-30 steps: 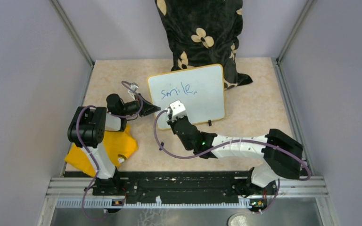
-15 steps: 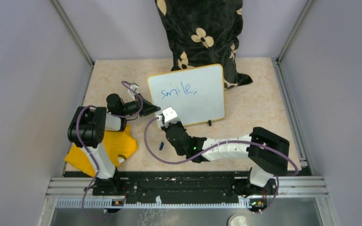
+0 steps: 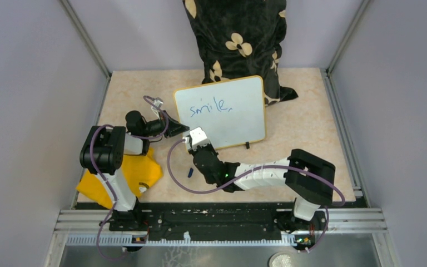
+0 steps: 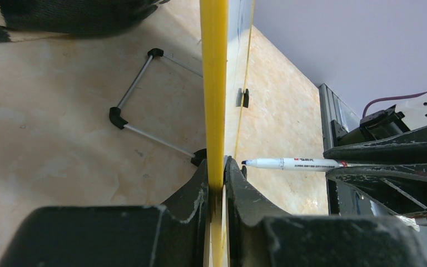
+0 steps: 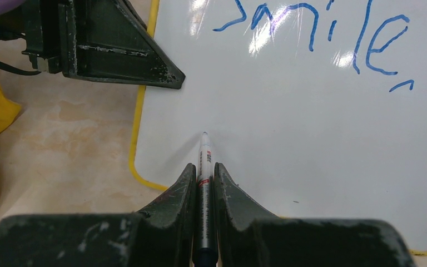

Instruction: Write a sentence on the whiteboard

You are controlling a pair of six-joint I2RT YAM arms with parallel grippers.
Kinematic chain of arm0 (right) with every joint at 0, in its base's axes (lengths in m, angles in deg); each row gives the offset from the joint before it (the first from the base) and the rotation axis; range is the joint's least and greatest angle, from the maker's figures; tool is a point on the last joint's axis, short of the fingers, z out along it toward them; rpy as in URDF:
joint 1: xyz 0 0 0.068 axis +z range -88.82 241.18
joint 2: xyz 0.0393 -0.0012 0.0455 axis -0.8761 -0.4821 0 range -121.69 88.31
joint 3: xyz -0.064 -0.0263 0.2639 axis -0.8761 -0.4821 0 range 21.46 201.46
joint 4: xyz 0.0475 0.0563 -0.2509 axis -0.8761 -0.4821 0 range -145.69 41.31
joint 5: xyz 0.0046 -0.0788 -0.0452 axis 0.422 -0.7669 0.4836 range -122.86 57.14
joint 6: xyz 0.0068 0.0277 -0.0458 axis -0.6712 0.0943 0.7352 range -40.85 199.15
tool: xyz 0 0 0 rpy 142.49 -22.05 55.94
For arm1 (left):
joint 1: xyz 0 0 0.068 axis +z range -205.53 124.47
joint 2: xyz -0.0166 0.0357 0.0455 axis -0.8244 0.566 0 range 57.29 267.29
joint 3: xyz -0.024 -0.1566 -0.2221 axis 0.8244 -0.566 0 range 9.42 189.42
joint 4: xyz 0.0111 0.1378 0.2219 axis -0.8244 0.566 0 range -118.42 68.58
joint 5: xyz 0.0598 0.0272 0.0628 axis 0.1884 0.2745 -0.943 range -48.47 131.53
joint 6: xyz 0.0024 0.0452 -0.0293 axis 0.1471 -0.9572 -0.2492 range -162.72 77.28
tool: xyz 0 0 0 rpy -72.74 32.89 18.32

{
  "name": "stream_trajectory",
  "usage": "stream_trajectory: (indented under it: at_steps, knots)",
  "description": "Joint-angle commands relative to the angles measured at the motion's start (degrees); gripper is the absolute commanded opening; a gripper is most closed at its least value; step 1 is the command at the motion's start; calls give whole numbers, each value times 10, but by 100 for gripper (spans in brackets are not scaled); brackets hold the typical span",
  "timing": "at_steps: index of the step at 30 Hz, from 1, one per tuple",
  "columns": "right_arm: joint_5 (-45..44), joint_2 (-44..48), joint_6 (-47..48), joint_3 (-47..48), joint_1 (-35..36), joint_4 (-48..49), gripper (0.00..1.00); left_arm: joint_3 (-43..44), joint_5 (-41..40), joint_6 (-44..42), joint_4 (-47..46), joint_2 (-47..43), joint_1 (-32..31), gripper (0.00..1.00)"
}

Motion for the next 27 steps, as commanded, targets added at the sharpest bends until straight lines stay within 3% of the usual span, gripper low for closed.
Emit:
stream_trajectory:
  at_steps: [1, 27]
  knots:
    - [-11, -4, 2, 30, -6, 32, 0, 4, -30, -38, 31, 19, -7, 0]
    - [15, -27, 2, 50, -24, 22, 0, 4, -30, -33, 28, 19, -7, 0]
